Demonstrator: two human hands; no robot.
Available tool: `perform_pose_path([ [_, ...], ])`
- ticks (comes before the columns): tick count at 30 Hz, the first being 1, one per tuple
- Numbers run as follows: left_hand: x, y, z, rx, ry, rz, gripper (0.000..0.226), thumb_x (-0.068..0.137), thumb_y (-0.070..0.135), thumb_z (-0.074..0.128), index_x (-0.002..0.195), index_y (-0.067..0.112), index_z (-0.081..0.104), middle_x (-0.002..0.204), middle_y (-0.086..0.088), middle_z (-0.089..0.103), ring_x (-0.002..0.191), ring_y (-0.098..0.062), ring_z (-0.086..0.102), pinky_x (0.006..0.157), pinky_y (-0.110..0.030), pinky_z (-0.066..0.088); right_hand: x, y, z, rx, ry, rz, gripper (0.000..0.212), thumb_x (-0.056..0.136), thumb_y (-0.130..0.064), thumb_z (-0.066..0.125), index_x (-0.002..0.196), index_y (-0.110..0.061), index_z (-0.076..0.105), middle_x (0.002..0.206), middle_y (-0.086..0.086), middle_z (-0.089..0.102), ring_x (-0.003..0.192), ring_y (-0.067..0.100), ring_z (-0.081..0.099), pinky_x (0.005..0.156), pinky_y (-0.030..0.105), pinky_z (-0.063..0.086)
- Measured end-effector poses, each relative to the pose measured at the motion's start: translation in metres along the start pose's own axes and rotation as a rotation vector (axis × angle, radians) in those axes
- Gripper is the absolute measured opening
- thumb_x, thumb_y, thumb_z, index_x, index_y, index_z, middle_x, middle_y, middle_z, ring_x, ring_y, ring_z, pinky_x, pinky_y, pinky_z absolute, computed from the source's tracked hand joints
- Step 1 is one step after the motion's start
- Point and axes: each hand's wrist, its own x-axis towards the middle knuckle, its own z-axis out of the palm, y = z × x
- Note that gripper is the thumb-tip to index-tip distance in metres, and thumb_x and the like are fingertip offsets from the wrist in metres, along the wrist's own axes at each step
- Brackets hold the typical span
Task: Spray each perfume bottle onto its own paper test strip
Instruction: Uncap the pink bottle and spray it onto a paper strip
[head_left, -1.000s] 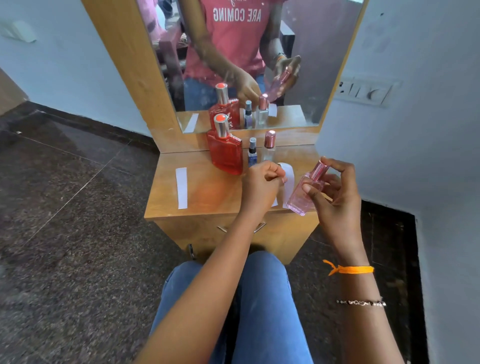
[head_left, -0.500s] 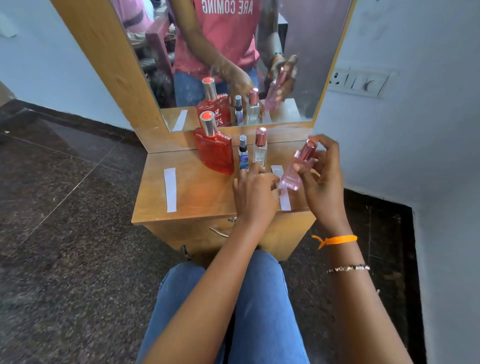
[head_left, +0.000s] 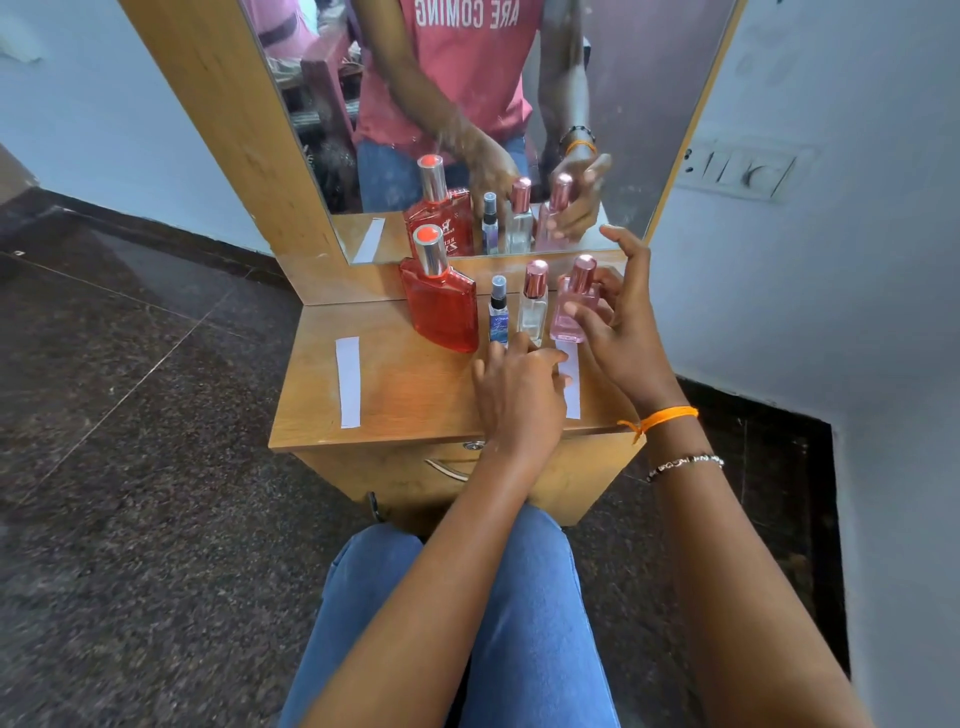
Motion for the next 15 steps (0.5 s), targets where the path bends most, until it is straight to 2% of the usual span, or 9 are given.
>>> perform_pose_path([
  [6,-0.001,-0.001,0.001,-0.023,0.0,-0.009,0.025,0.087,0.026,0.063,0.112,0.028,0.067,0.115,-0.001,0.059,0.106,-0.023,0.047,0.087,-0.035,0.033,0.004,-0.003,-0.003,0.018,-0.064,0.031,0.066,0.088,0.01,0.051,0.136,-0.026,0.025,0.12,0.0,0.057,0.107,0.011,0.063,0.09,0.019,0.05],
  [9,-0.003,-0.001,0.0,-0.075,0.013,-0.02,0.027,0.087,0.025,0.063,0.114,0.028,0.066,0.114,-0.001,0.059,0.106,-0.024,0.047,0.088,-0.036,0.034,-0.001,-0.004,-0.005,0.029,-0.068,0.047,0.067,0.086,0.012,0.049,0.138,-0.022,0.025,0.122,0.007,0.056,0.111,0.014,0.061,0.096,0.025,0.049],
  [11,-0.005,-0.003,-0.002,-0.113,0.024,-0.03,0.029,0.088,0.023,0.062,0.116,0.028,0.065,0.112,0.0,0.06,0.105,-0.024,0.048,0.087,-0.036,0.034,-0.007,-0.004,-0.006,0.027,-0.019,0.065,0.066,0.086,0.01,0.051,0.139,-0.018,0.024,0.127,0.009,0.054,0.116,0.015,0.056,0.102,0.026,0.044],
  [12,-0.007,-0.004,-0.003,-0.133,0.031,-0.031,0.029,0.088,0.022,0.061,0.116,0.028,0.065,0.111,0.0,0.06,0.104,-0.024,0.048,0.086,-0.035,0.034,-0.012,-0.004,-0.007,0.019,0.019,0.075,0.065,0.086,0.008,0.052,0.139,-0.017,0.024,0.128,0.009,0.052,0.117,0.015,0.055,0.101,0.022,0.043],
  [14,-0.011,-0.007,-0.007,-0.175,0.043,-0.03,0.03,0.087,0.02,0.062,0.115,0.028,0.066,0.111,0.001,0.062,0.104,-0.024,0.049,0.085,-0.035,0.034,-0.025,-0.003,-0.006,0.002,0.138,0.095,0.063,0.085,0.006,0.053,0.137,-0.016,0.026,0.125,0.007,0.05,0.113,0.014,0.055,0.093,0.014,0.044],
  [15,-0.013,-0.009,-0.009,-0.188,0.046,-0.032,0.029,0.087,0.019,0.062,0.115,0.027,0.066,0.111,0.002,0.062,0.104,-0.023,0.049,0.085,-0.034,0.035,-0.032,-0.003,-0.005,-0.008,0.213,0.107,0.06,0.085,0.005,0.054,0.135,-0.016,0.029,0.122,0.006,0.051,0.108,0.016,0.056,0.09,0.015,0.046],
])
